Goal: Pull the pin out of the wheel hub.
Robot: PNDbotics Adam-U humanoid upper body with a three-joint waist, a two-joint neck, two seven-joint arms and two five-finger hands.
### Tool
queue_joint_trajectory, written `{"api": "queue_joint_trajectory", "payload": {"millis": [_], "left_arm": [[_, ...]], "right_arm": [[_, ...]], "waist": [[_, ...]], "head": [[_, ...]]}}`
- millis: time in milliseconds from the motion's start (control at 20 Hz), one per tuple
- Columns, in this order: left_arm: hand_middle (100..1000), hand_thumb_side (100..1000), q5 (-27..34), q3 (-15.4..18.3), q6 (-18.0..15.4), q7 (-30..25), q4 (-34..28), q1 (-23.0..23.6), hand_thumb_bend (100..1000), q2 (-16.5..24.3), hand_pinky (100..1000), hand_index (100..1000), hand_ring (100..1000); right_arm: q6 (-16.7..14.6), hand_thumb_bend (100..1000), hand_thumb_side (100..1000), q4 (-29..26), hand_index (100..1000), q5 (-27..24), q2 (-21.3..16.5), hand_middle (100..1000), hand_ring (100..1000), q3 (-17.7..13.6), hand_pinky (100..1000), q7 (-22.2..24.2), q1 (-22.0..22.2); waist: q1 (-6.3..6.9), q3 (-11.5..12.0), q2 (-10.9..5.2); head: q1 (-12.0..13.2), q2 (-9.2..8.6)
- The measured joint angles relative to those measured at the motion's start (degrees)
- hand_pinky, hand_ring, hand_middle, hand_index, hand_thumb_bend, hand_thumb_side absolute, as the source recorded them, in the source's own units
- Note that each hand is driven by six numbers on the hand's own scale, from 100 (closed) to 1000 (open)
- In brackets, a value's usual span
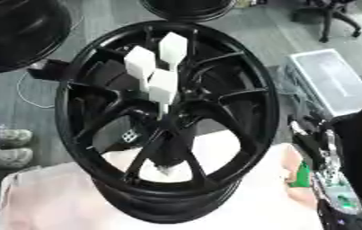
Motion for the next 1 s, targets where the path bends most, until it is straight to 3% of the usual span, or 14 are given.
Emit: {"api": "queue_joint_trajectory", "payload": {"millis": [100, 250, 650, 800, 1000], "left_arm": [[695, 823, -0.03, -0.84, -1.03, -0.24, 0.01, -0.65, 149, 1.00, 552, 752, 633], [706, 807, -1.64, -4.20, -3.38, -2.12, -2.19, -5.35, 172, 4.46, 563, 767, 622], [737, 737, -9.13, -16.62, -10.96, -9.68, -0.59, -17.86, 230, 16.22, 575, 794, 597], [740, 734, -12.04, -21.43, -13.91, -12.62, 2.04, -22.45, 249, 16.86, 576, 795, 593], [749, 729, -15.79, -27.57, -17.69, -16.40, 6.91, -27.09, 280, 14.34, 571, 797, 585]], "right_arm": [[0.09, 345, 271, 0.00, 863, 0.18, -0.15, 777, 473, 0.36, 431, 0.13, 0.04], [0.37, 346, 271, 0.03, 863, 0.58, -1.34, 777, 473, 0.73, 430, 0.53, 0.77], [0.83, 347, 272, 0.03, 863, 0.99, -2.00, 778, 472, 1.44, 430, 1.41, 0.72], [0.92, 346, 272, 0.03, 863, 0.99, -2.00, 778, 472, 1.45, 429, 1.51, 0.72], [0.99, 346, 271, 0.03, 863, 1.00, -2.00, 778, 472, 1.44, 429, 1.57, 0.75]], "waist": [[0.55, -0.99, -0.79], [2.18, -2.04, -2.10], [2.15, -4.44, -2.09], [2.16, -4.38, -2.09], [2.15, -3.76, -2.09]], "head": [[0.70, 0.00], [1.64, 0.00], [3.55, 0.00], [3.77, 0.00], [3.72, 0.00]]}}
